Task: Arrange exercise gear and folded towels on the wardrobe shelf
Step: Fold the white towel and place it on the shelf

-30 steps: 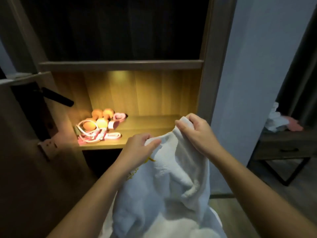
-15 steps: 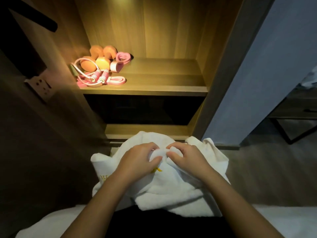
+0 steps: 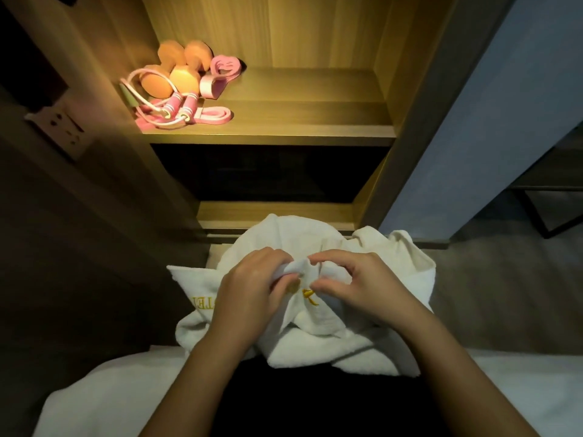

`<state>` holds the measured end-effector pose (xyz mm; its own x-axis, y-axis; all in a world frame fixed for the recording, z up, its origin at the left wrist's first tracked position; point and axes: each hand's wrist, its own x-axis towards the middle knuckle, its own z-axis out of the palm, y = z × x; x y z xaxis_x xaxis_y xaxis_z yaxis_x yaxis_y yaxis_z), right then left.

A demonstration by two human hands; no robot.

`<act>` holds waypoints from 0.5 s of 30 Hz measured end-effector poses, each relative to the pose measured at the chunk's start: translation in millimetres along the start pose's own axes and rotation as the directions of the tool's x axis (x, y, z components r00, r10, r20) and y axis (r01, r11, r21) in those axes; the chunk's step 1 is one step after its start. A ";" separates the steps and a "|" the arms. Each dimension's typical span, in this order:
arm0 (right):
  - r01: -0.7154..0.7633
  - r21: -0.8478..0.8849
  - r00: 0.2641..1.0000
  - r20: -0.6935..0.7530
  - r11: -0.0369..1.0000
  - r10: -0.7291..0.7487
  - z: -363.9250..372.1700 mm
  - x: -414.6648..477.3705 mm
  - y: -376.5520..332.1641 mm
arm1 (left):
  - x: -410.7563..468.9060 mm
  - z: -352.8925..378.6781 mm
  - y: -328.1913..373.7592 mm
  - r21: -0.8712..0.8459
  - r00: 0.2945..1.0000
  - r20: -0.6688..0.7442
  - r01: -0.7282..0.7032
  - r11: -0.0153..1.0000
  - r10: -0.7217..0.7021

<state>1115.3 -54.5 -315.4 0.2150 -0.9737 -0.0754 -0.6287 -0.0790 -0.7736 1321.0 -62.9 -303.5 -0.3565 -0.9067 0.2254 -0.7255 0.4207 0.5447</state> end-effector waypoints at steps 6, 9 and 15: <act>-0.018 -0.087 1.000 0.002 0.996 0.018 0.8 -11.3 3.3 | -10.7 -8.4 -10.9 -0.200 0.985 -0.015 0.164 0.966 -0.170; 0.030 -0.213 0.996 0.092 0.977 -0.010 -2.0 -14.3 1.2 | -14.6 -25.9 -25.7 -0.128 0.966 -0.048 0.248 0.960 -0.255; 0.087 -0.276 0.986 0.159 0.957 -0.044 -18.3 -18.5 0.3 | -10.8 -58.7 -40.6 -0.006 0.847 0.462 0.301 0.954 -0.264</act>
<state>1097.4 -40.5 -302.8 0.3585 -0.9229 -0.1403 -0.7896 -0.2196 -0.5730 1388.9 -71.9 -280.7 -0.3820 -0.8648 -0.3259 -0.7957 0.1284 0.5920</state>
